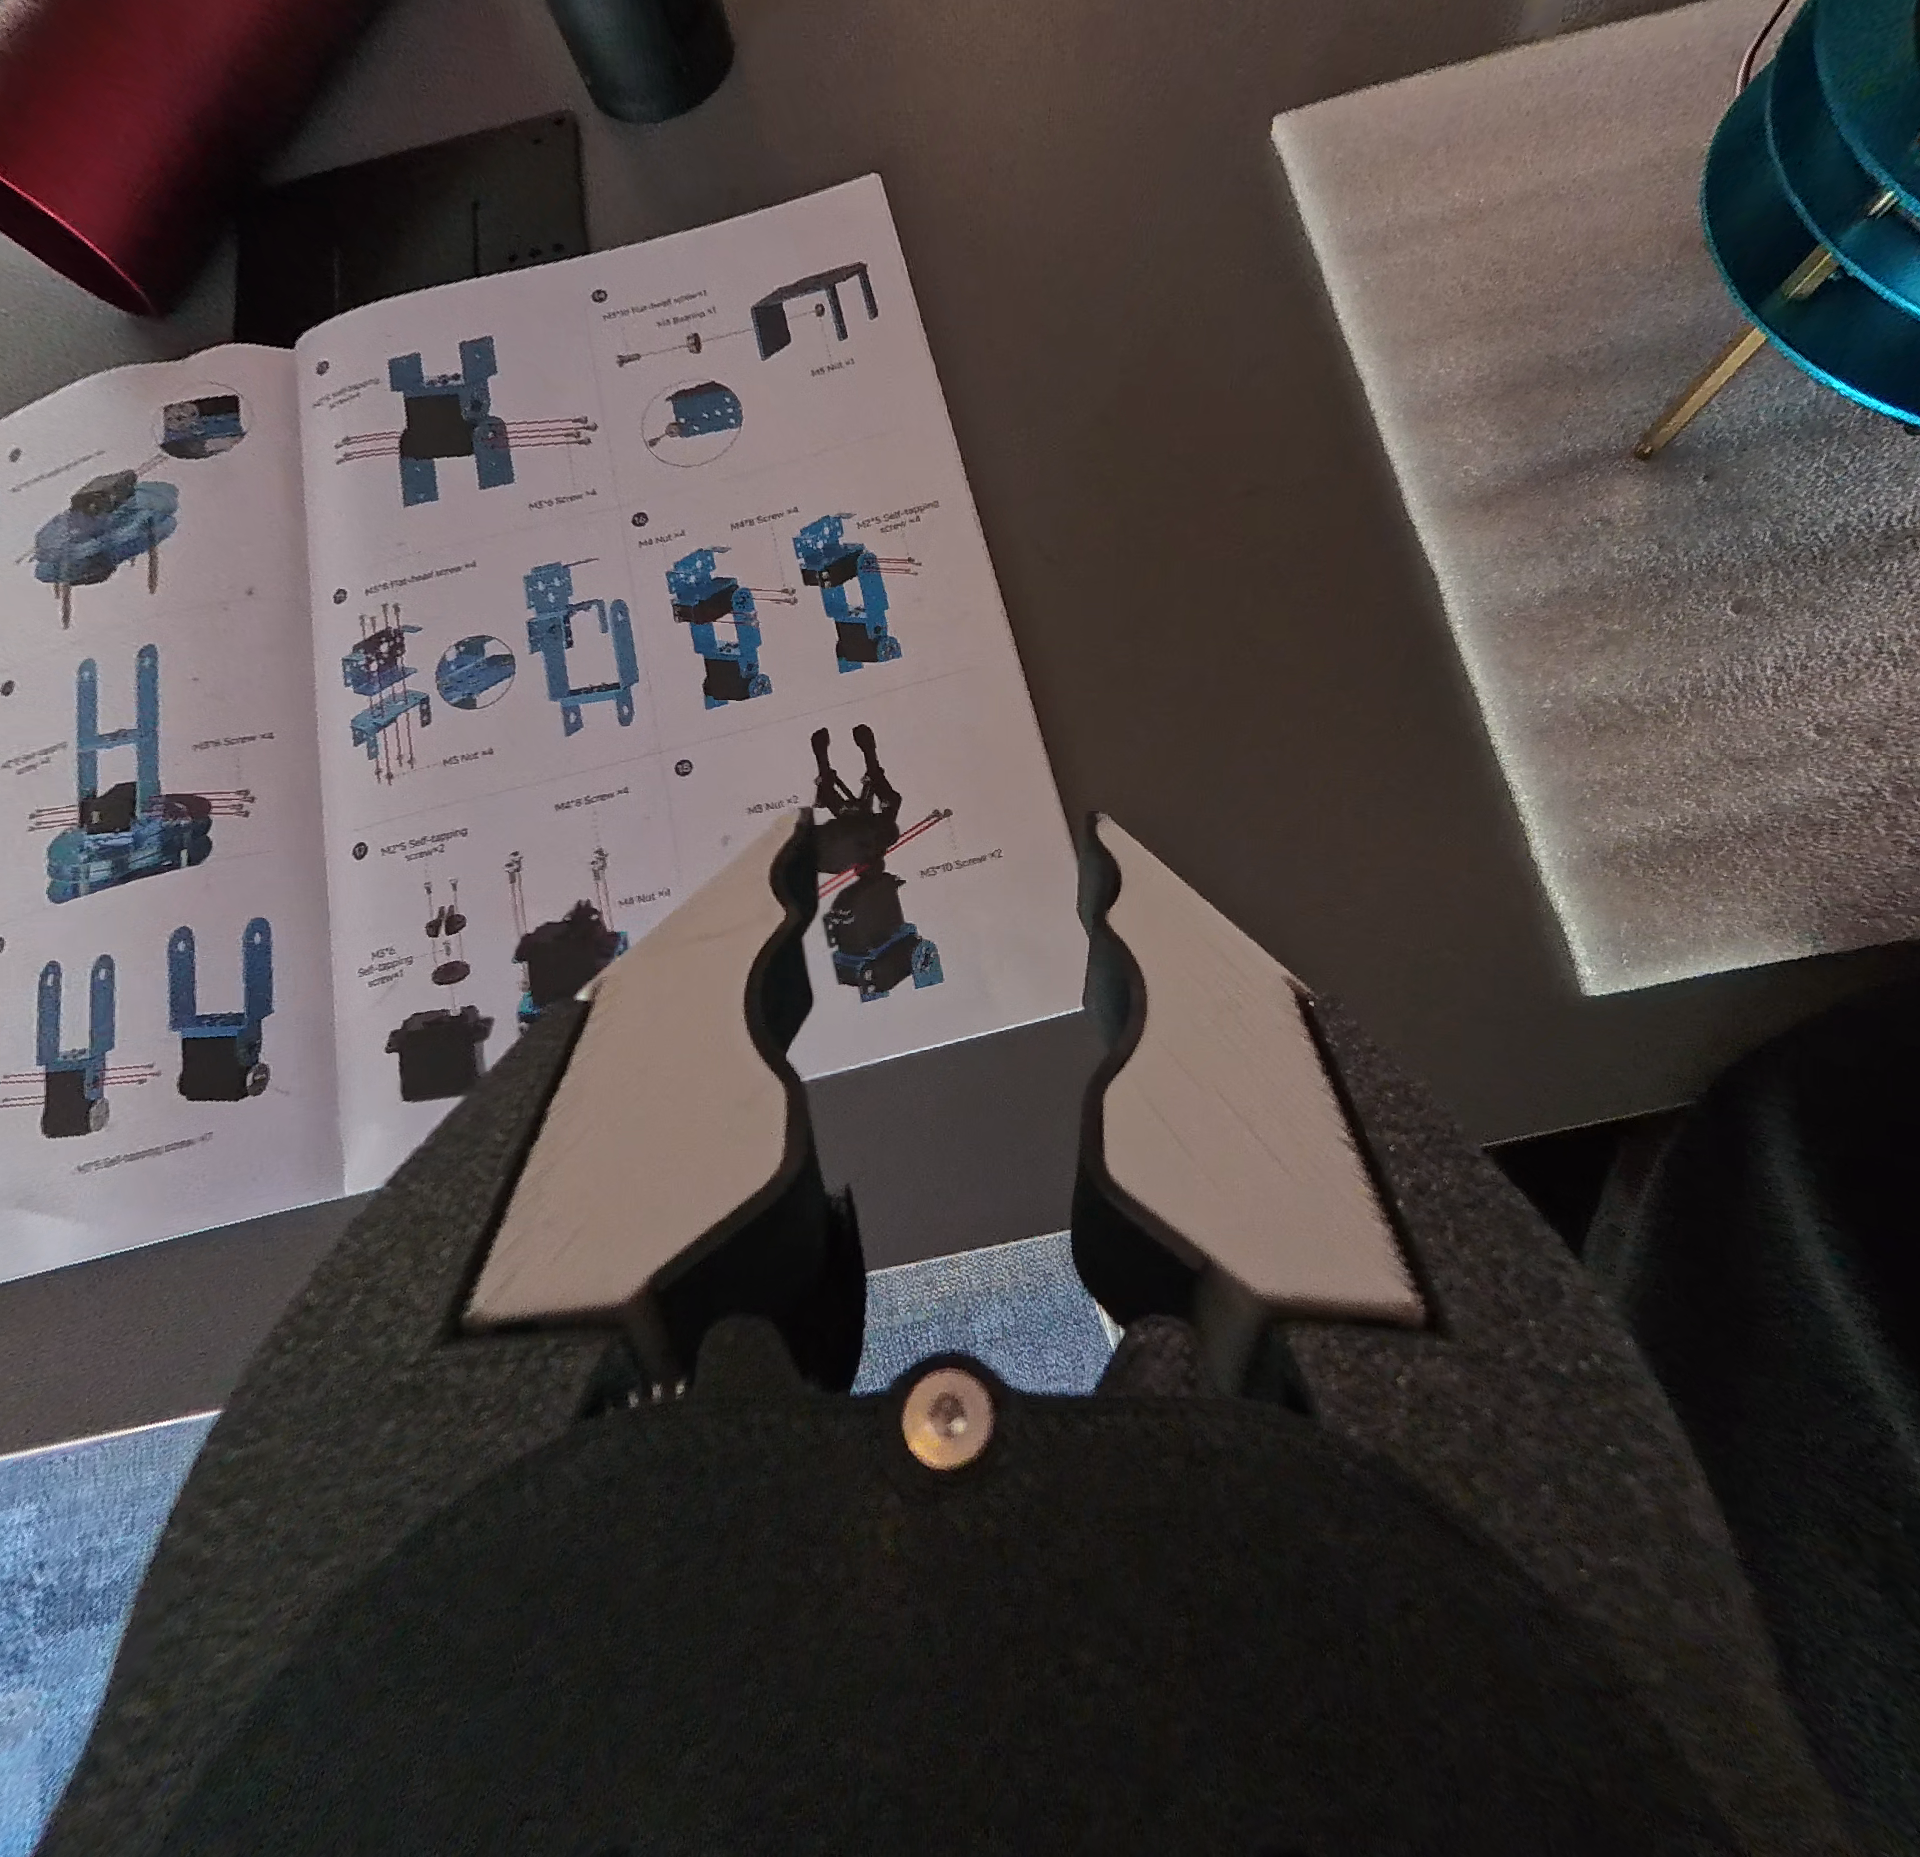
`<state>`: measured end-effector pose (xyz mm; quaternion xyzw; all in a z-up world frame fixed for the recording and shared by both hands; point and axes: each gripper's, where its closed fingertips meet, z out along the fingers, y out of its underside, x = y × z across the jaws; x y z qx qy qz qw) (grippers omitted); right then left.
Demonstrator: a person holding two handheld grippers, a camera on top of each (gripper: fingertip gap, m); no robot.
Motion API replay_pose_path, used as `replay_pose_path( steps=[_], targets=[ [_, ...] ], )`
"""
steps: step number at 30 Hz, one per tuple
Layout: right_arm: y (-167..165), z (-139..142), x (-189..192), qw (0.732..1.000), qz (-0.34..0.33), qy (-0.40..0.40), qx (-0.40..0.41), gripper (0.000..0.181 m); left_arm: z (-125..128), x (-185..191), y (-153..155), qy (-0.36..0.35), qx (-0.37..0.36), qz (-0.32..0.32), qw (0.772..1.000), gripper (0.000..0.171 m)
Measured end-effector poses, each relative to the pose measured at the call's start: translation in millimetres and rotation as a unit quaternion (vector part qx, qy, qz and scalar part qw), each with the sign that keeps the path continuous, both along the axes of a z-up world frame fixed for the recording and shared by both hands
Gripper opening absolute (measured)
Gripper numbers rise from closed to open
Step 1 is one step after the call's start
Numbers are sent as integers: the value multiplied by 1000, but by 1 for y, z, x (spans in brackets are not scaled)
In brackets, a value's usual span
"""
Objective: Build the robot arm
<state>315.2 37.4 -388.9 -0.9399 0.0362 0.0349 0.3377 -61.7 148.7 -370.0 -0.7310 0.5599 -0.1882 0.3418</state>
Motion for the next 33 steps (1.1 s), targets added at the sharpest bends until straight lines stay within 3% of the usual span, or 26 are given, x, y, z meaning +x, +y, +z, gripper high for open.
replay_pose_path(
  steps=[4, 9, 12, 15, 18, 21, 25, 29, 31, 33],
  targets=[
    [-8, 73, -12, 993, -30, 11, 109, 1, 0, -2, 4, -14, -6, -6, 1000, 50],
    [-37, 143, -6, 986, -83, -52, 137, 1, 4, -4, 5, -64, -43, -39, 996, 53],
    [-74, 180, -8, 975, -135, -68, 166, 1, 9, -11, 16, -89, -48, -51, 994, 59],
    [-124, 198, -21, 957, -208, -65, 192, 0, 18, -18, 24, -127, -80, -64, 987, 50],
    [-174, 183, -52, 938, -282, -26, 199, 1, 25, -26, 38, -156, -111, -68, 979, 42],
    [-210, 142, -97, 917, -344, 45, 197, 1, 39, -32, 60, -194, -134, -66, 970, 31],
    [-211, 79, -171, 887, -370, 192, 199, 1, 60, -31, 82, -238, -138, -76, 958, 27],
    [-194, 37, -208, 926, -319, 153, 128, 0, 70, -24, 83, -235, -98, -87, 963, 25],
    [-184, 15, -222, 950, -269, 136, 77, 1, 74, -17, 64, -229, -96, -102, 963, 25],
    [-179, -5, -227, 956, -248, 150, 55, 1, 71, -5, 31, -217, -115, -124, 961, 24]
  ],
)
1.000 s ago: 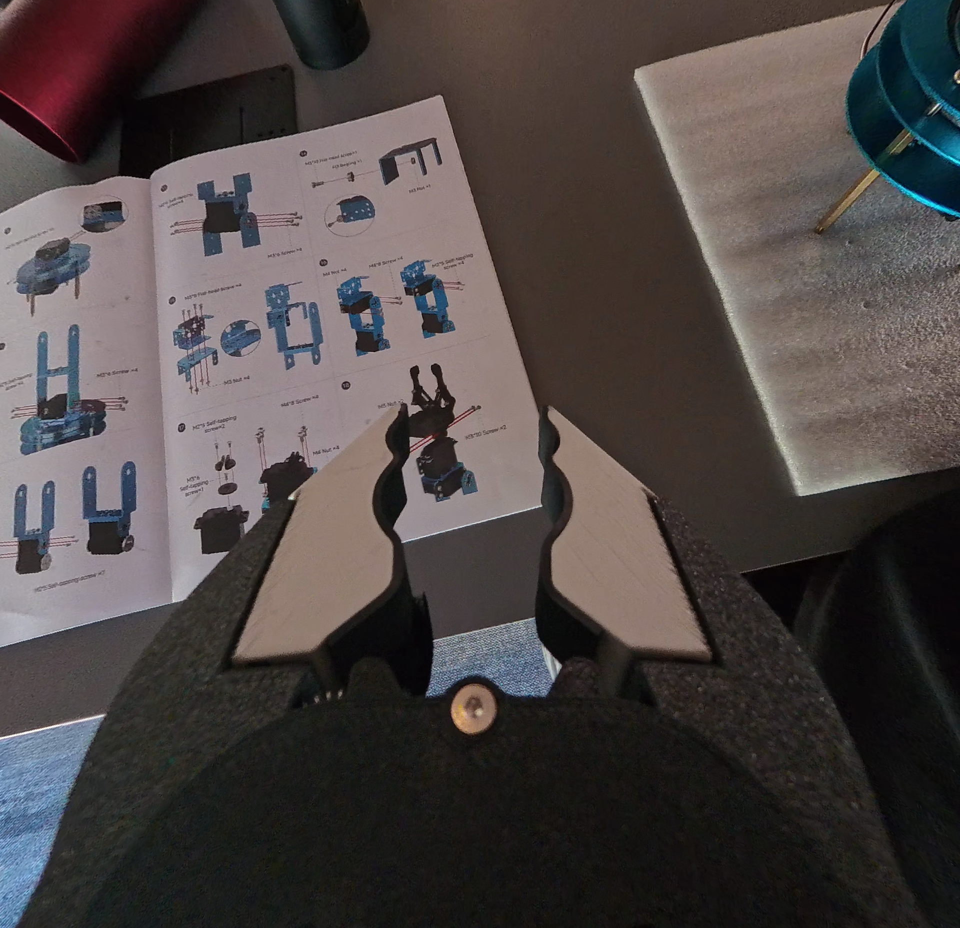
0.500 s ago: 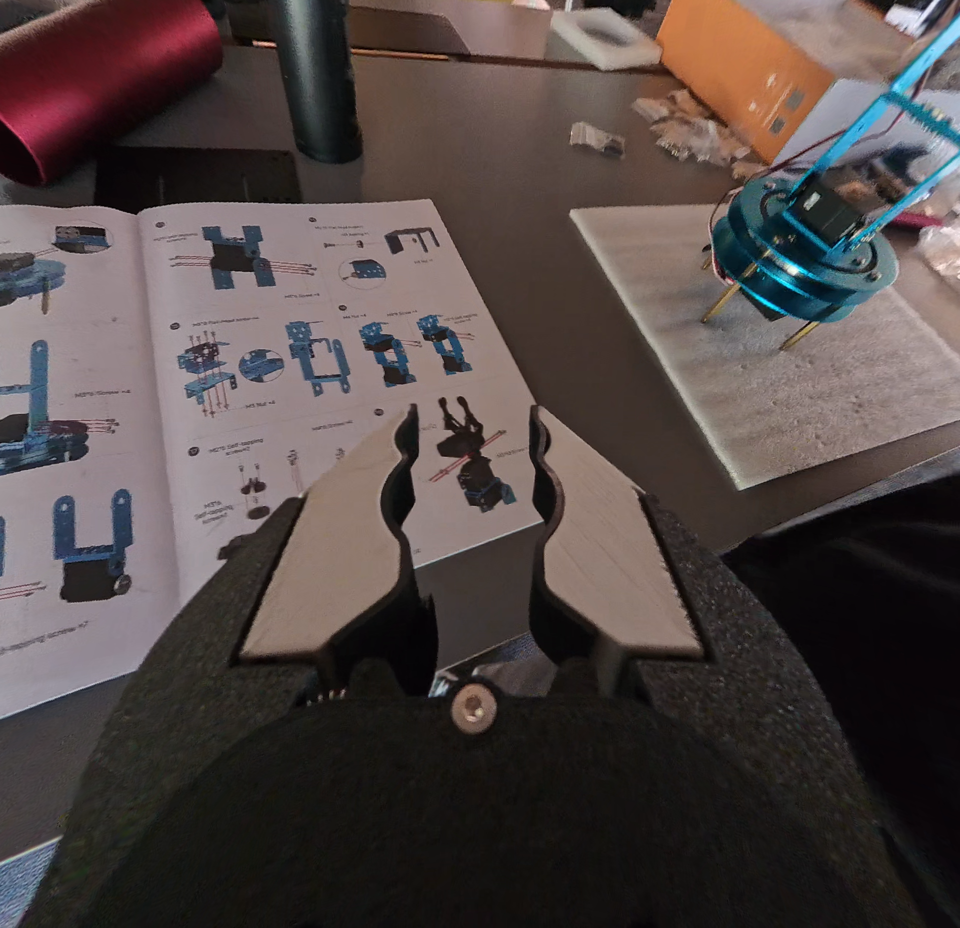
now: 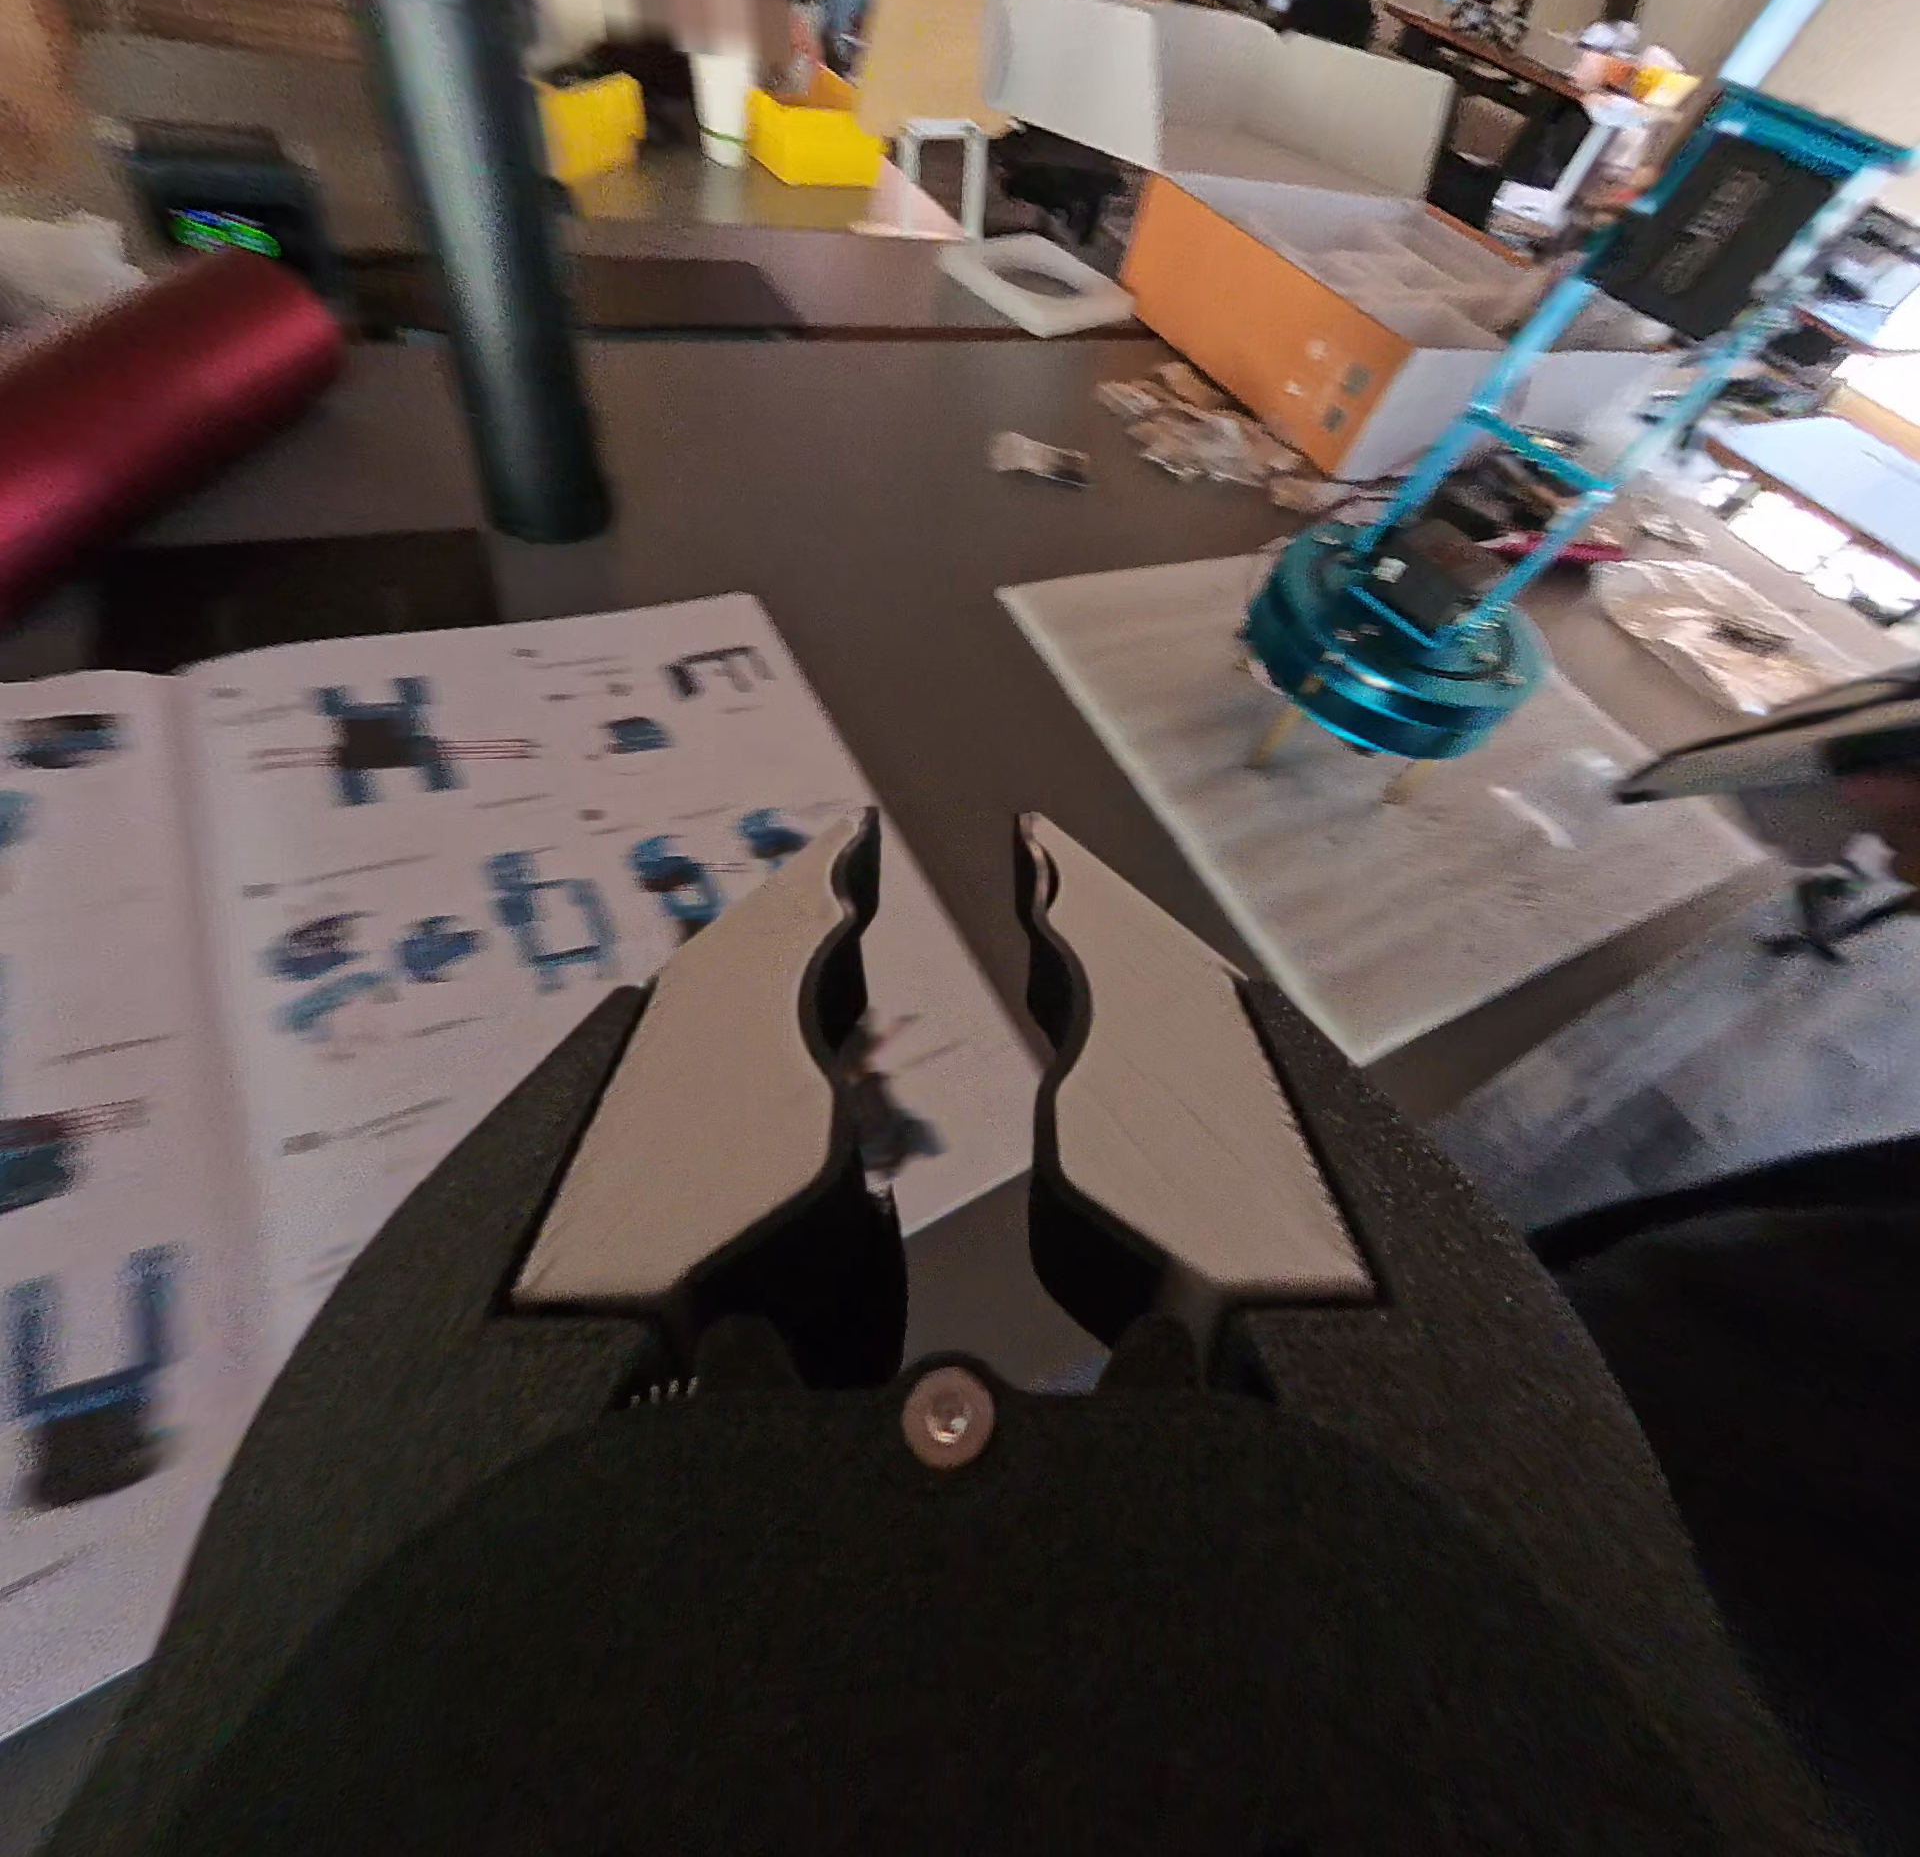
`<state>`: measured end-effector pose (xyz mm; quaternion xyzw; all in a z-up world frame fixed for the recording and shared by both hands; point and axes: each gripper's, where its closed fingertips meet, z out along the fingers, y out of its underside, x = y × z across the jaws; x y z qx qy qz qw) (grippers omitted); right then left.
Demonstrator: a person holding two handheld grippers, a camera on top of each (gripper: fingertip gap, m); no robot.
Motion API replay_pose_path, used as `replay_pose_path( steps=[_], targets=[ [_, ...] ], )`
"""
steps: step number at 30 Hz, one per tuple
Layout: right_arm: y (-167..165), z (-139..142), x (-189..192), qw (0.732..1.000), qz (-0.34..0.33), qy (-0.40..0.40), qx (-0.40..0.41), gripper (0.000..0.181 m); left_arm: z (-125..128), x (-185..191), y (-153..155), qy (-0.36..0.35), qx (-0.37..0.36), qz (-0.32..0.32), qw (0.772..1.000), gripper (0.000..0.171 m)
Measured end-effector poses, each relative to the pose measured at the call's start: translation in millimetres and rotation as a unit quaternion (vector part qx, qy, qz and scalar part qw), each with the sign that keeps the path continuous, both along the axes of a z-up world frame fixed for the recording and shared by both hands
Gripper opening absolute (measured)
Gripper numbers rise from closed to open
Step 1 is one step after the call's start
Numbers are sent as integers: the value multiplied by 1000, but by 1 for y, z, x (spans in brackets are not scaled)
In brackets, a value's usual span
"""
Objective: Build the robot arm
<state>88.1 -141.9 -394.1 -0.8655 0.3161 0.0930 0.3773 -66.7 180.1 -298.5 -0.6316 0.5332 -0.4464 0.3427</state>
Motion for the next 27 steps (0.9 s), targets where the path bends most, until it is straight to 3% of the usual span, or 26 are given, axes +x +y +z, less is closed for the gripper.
replay_pose_path(
  steps=[3, 5, 9, 15, 18, 22, 25, 27],
  targets=[
    [-10, -22, 6, 1000, 1, 18, -14, 17, -11, 26, -68, 15, -52, -53, 997, 25],
    [-20, -20, 7, 1000, 27, 6, -13, 29, -27, 44, -117, 40, -93, -84, 991, 25],
    [-25, -4, 2, 995, 92, -34, 17, 25, -61, 71, -205, 111, -172, -140, 969, 26],
    [-16, -1, -3, 987, 110, 55, 105, 7, -88, 90, -286, 152, -150, -206, 955, 26],
    [-15, 1, 0, 983, 126, 65, 113, 5, -95, 100, -300, 145, -121, -211, 959, 27],
    [-20, -8, -7, 982, 173, 41, 66, 11, -111, 104, -299, 174, -112, -197, 958, 30],
    [-11, -4, -36, 965, 256, -8, 58, 29, -113, 99, -289, 180, -109, -184, 960, 31],
    [6, -2, -46, 957, 275, -70, 60, 32, -112, 96, -279, 177, -115, -175, 962, 30]
  ],
)
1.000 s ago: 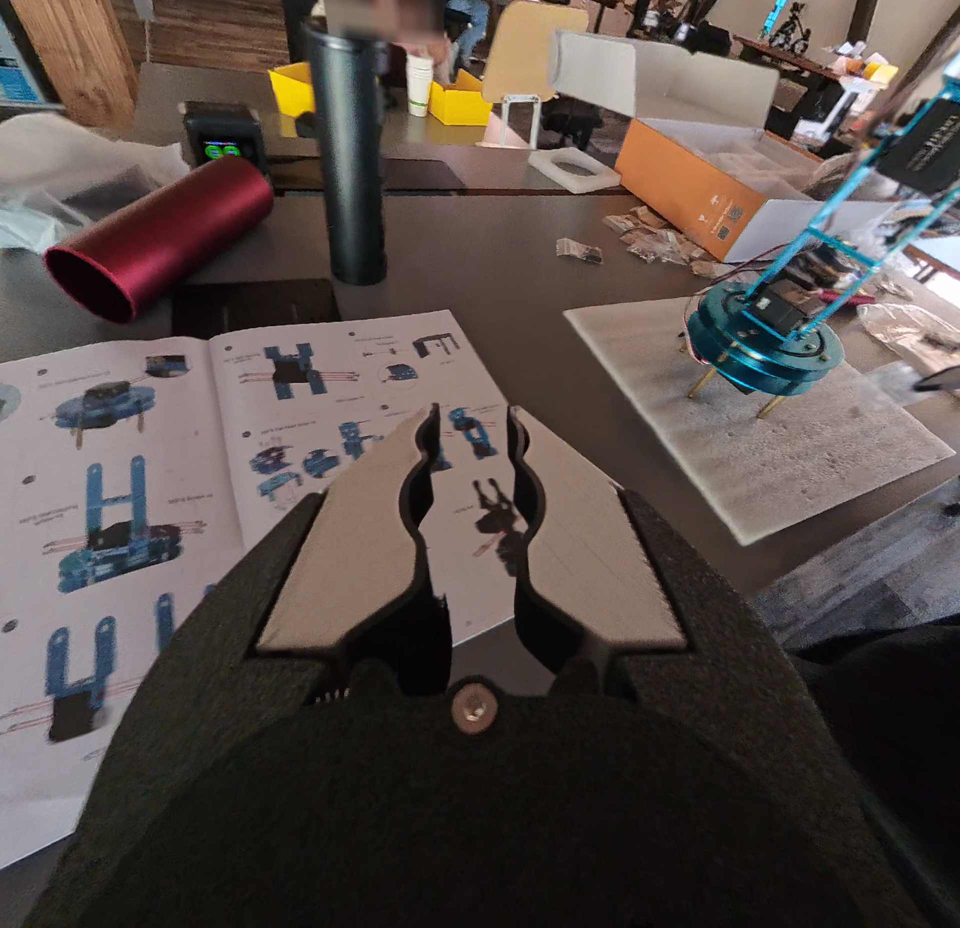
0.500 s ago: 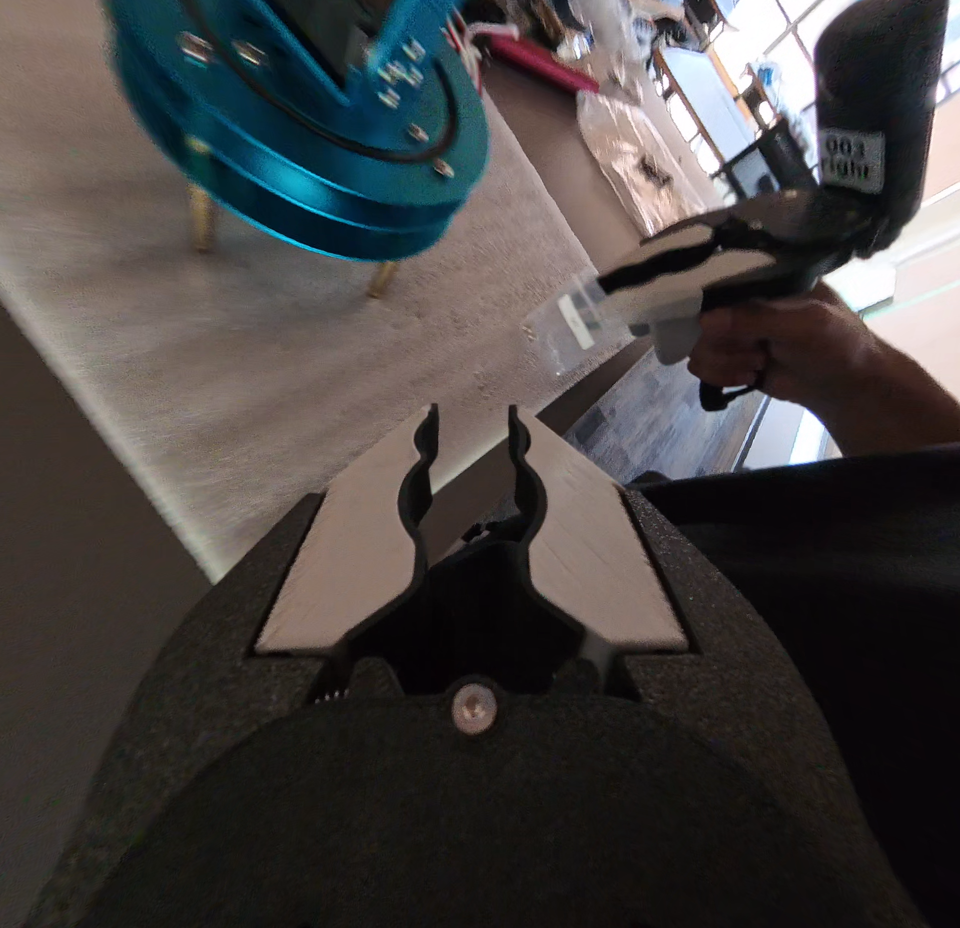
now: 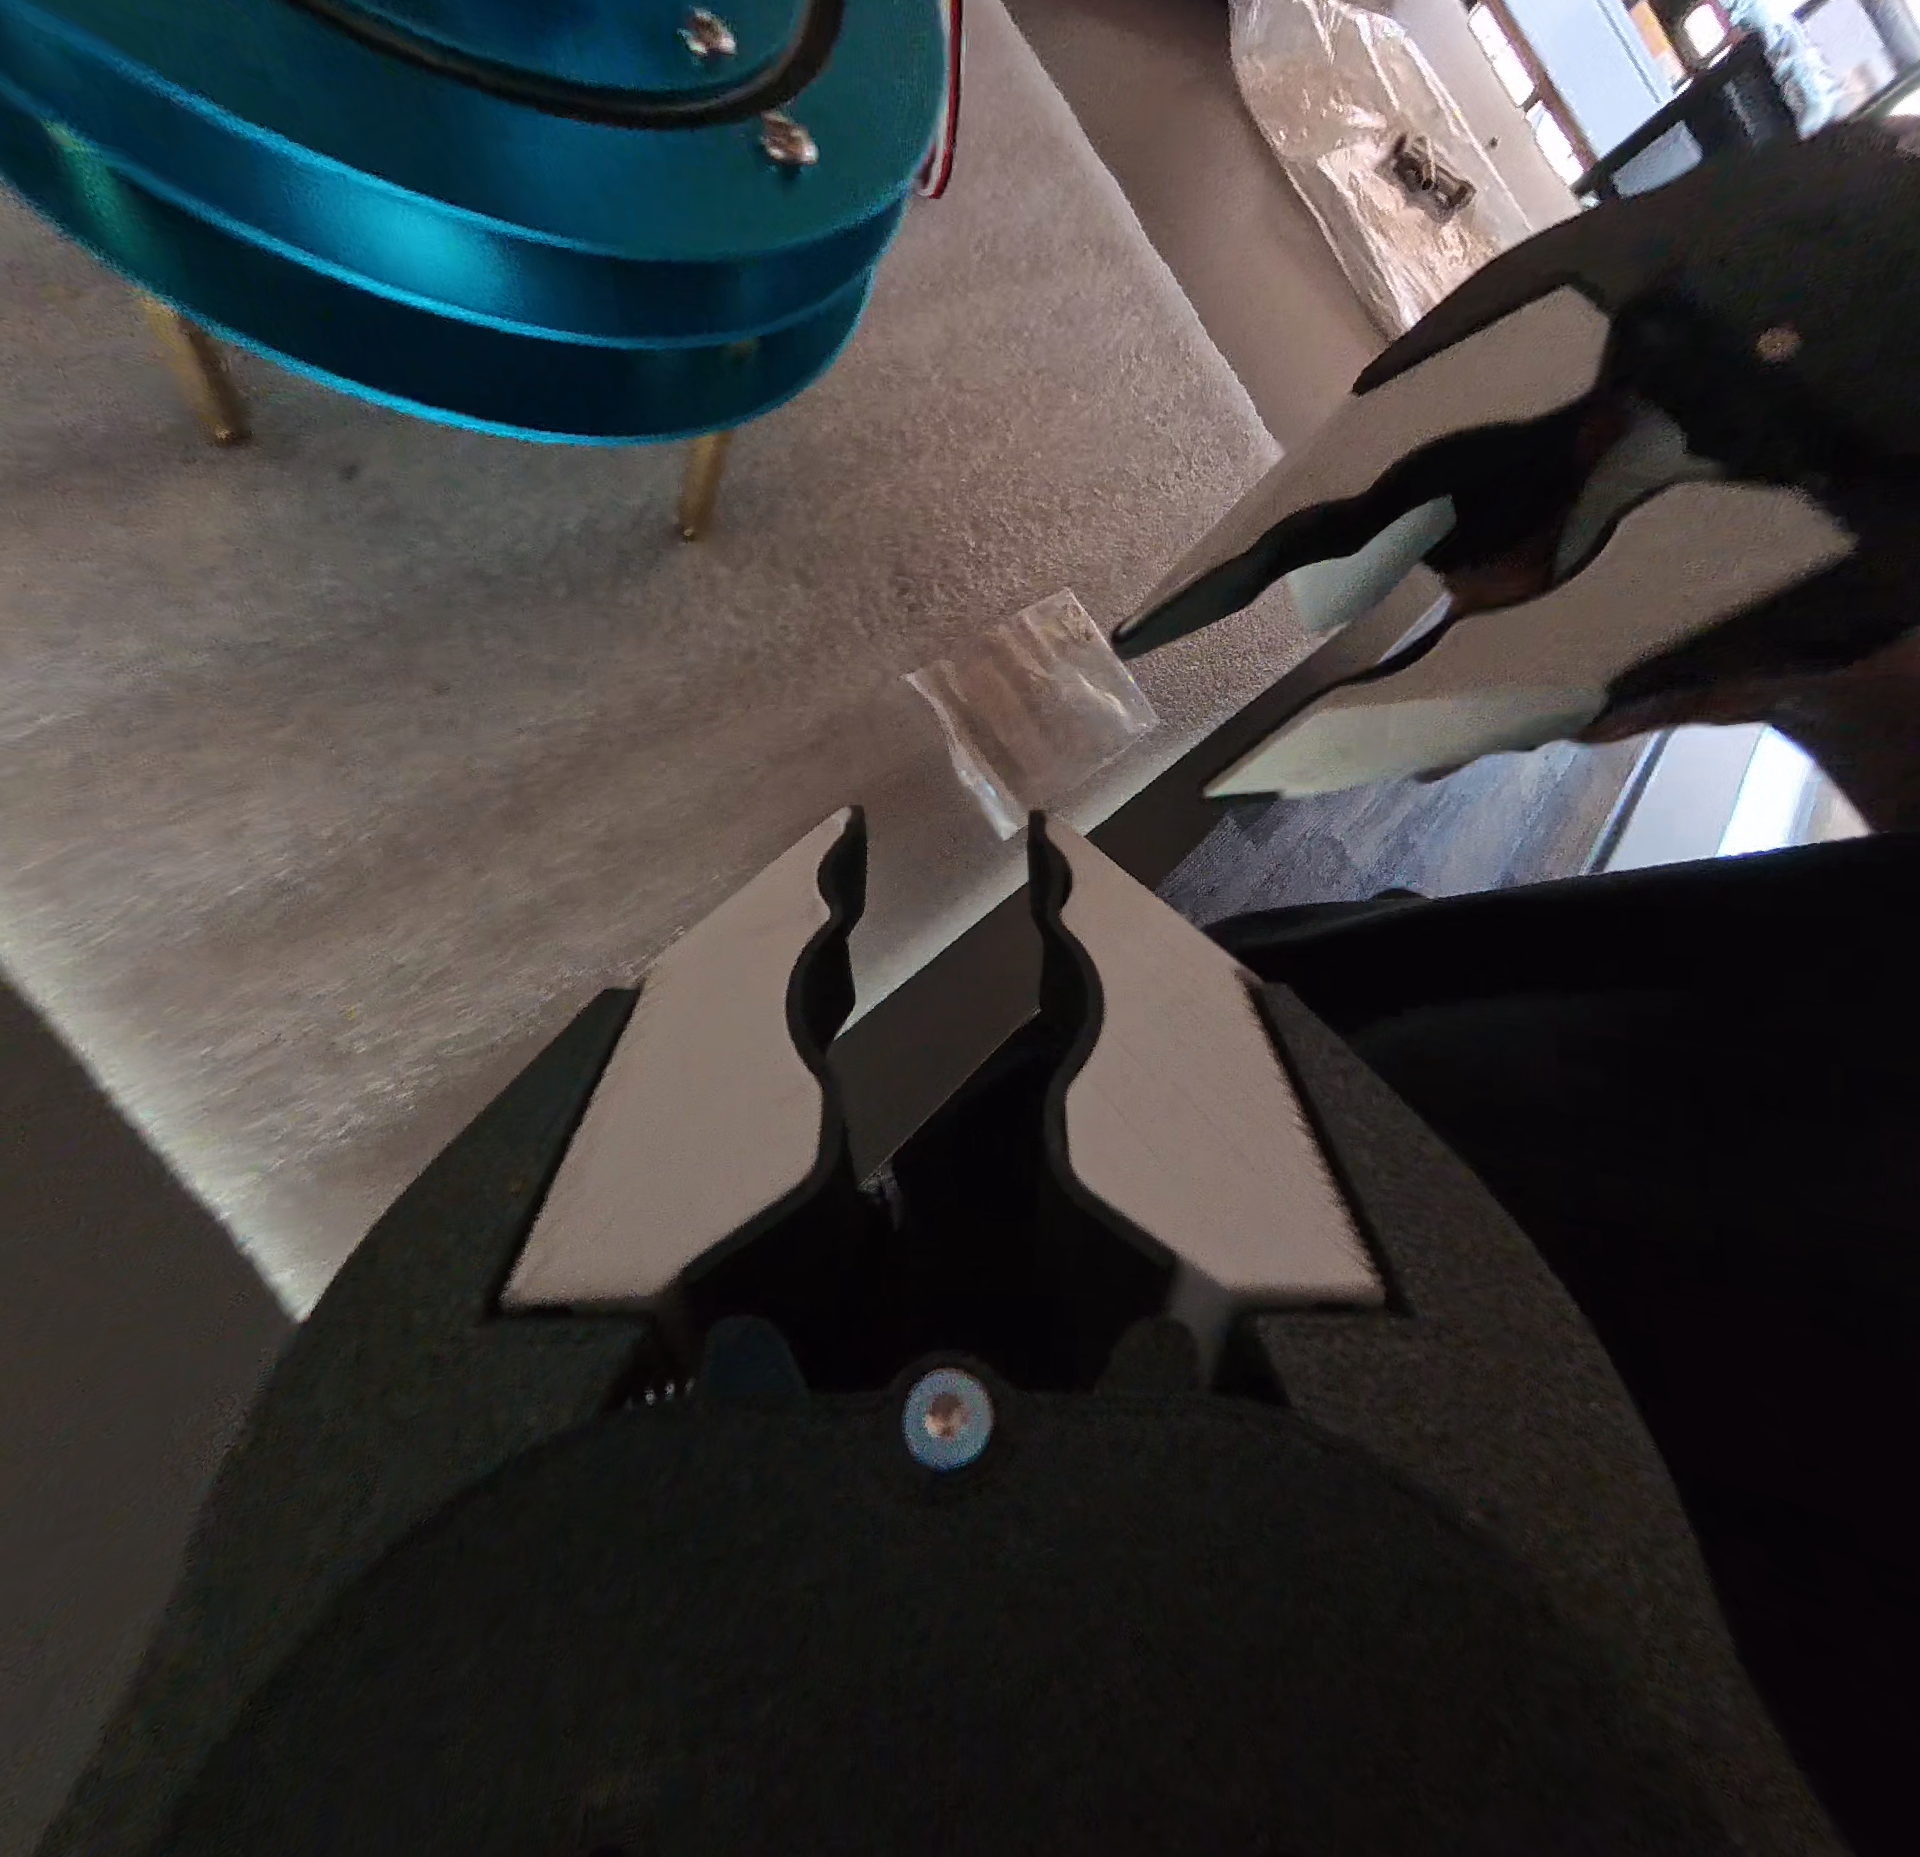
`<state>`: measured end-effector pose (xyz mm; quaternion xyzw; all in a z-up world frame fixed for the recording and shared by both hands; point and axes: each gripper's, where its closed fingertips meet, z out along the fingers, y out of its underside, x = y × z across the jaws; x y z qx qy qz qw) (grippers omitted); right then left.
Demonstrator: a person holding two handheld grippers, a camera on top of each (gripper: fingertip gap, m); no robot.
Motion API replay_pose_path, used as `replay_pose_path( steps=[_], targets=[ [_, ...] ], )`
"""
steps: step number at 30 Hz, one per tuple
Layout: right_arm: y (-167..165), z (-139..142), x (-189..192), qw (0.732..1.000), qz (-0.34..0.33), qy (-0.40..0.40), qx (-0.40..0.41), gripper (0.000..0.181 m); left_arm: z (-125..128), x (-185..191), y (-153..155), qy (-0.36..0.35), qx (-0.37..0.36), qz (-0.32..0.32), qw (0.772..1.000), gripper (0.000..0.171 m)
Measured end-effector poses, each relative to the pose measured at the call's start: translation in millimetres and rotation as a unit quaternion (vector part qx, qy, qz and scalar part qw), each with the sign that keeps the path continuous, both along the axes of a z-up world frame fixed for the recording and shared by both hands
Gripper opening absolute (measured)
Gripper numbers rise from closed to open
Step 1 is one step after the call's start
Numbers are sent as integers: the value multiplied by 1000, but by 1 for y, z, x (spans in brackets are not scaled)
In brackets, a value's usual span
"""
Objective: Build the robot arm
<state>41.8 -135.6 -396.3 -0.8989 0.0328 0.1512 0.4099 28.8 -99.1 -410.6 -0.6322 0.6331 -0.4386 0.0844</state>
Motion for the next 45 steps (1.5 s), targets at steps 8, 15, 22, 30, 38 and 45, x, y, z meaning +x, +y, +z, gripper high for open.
replay_pose_path(
  steps=[8, 15, 22, 30, 38, 45],
  targets=[
    [30, -18, -4, 998, -36, -9, -53, 8, 7, -8, 23, -10, -53, 0, 999, 19],
    [33, -28, -1, 993, -85, 7, -79, 3, 7, -8, 20, -15, -70, -26, 997, 18],
    [31, -27, 1, 989, -126, 17, -70, 0, 5, -3, 16, -12, -79, -45, 996, 17],
    [17, -5, -1, 993, -64, -100, -20, 29, 0, 4, 1, 8, -81, -82, 993, 19],
    [36, -17, -3, 986, 63, -154, -18, 40, 5, 0, 10, 9, -80, -76, 994, 21],
    [33, -29, 4, 982, 129, -134, -35, 36, -2, -5, 26, 57, -121, -26, 991, 20]
  ],
)
